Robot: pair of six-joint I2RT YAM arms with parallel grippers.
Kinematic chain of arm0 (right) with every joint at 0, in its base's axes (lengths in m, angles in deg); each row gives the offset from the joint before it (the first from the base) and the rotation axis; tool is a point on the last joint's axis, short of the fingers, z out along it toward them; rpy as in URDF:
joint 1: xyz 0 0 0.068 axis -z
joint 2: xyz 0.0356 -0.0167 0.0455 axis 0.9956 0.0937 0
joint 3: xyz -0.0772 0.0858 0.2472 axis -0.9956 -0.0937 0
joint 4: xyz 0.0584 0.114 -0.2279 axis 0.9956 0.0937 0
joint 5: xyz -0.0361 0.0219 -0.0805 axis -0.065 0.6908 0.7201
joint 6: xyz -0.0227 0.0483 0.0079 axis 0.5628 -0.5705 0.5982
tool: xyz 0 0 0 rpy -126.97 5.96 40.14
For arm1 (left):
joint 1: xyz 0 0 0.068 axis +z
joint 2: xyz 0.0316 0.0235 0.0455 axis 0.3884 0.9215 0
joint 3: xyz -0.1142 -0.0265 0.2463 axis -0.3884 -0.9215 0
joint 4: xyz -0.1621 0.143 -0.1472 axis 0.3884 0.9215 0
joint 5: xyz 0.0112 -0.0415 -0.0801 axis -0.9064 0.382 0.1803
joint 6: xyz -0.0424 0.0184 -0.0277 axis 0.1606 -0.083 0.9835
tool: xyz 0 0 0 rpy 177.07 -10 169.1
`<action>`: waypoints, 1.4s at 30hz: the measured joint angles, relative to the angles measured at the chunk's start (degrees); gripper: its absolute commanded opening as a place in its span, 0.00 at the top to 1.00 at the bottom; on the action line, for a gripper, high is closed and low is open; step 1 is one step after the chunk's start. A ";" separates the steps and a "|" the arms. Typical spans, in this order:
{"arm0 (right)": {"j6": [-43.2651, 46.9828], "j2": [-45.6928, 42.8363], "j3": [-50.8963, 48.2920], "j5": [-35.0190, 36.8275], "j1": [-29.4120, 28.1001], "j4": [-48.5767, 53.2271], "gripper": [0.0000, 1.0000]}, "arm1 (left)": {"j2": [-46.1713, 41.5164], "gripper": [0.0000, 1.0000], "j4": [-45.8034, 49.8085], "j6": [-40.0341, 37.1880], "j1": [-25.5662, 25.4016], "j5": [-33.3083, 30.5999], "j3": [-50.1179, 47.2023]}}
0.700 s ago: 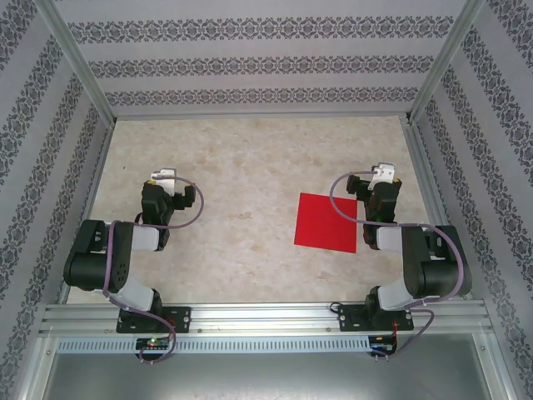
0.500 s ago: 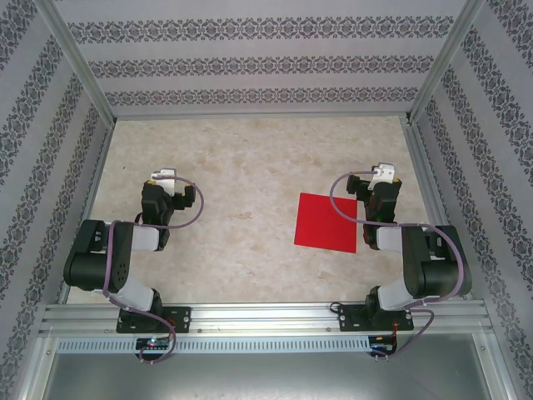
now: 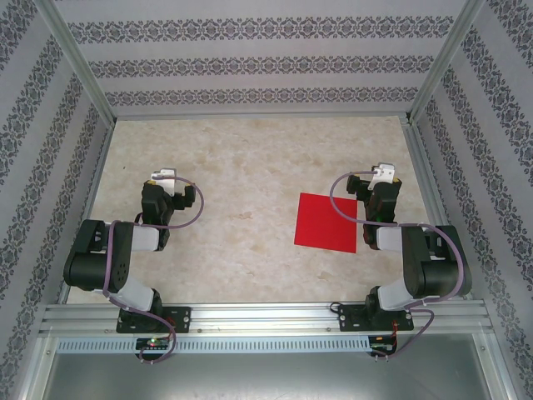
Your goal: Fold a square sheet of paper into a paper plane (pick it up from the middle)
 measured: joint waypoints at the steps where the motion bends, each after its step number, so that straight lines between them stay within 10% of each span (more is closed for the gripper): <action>1: 0.00 0.00 0.00 0.00 0.00 0.02 0.02 | 0.00 0.00 0.00 0.00 0.00 0.00 0.00; 11: -0.11 -4.70 1.62 1.64 -0.44 8.83 0.02 | -0.44 0.00 2.19 0.00 0.00 -0.07 0.70; 28: -28.61 -18.47 24.52 0.31 -6.84 62.31 0.02 | -21.27 0.00 54.73 18.69 -0.02 -3.78 27.63; 42: -49.00 -10.99 22.40 -0.26 -26.95 78.93 0.02 | -15.56 0.00 75.23 28.70 -0.04 15.41 35.45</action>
